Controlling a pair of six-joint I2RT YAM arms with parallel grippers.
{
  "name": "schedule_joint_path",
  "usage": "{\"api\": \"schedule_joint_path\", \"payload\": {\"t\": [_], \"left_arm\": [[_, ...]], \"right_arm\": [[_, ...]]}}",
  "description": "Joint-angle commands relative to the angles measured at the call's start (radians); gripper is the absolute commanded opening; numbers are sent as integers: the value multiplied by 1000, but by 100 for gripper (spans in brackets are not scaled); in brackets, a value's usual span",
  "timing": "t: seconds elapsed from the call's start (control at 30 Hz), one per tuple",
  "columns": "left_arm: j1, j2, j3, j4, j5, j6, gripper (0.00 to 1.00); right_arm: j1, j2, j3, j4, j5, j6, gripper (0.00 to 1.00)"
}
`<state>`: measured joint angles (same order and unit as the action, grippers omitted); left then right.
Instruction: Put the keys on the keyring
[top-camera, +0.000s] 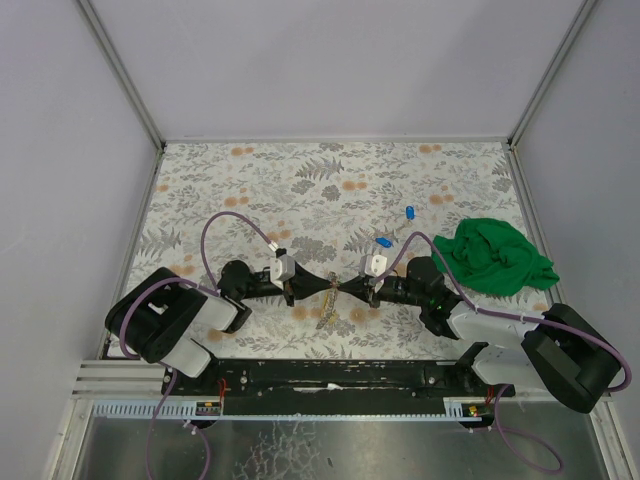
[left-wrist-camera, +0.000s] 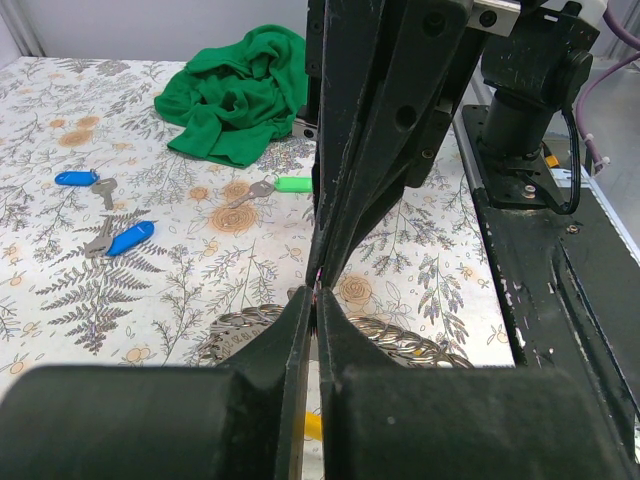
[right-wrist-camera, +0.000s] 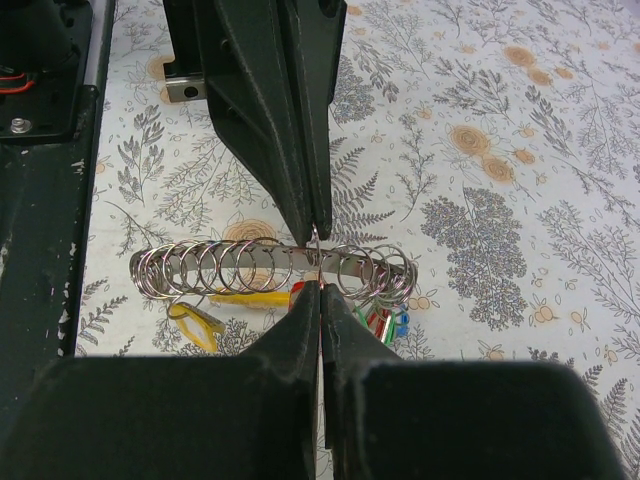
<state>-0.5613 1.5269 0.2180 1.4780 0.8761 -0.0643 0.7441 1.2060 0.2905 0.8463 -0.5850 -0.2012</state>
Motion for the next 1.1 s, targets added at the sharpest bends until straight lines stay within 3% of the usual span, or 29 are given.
{"api": "schedule_joint_path", "payload": {"t": [0.0,1.07], "left_arm": [[-6,3,20,71,16,3,0],[-8,-20,6,44,-35,32,0]], "right_arm": [[-4,-13,28,59,10,10,0],[-3,-19,21,57,-4,15,0]]}}
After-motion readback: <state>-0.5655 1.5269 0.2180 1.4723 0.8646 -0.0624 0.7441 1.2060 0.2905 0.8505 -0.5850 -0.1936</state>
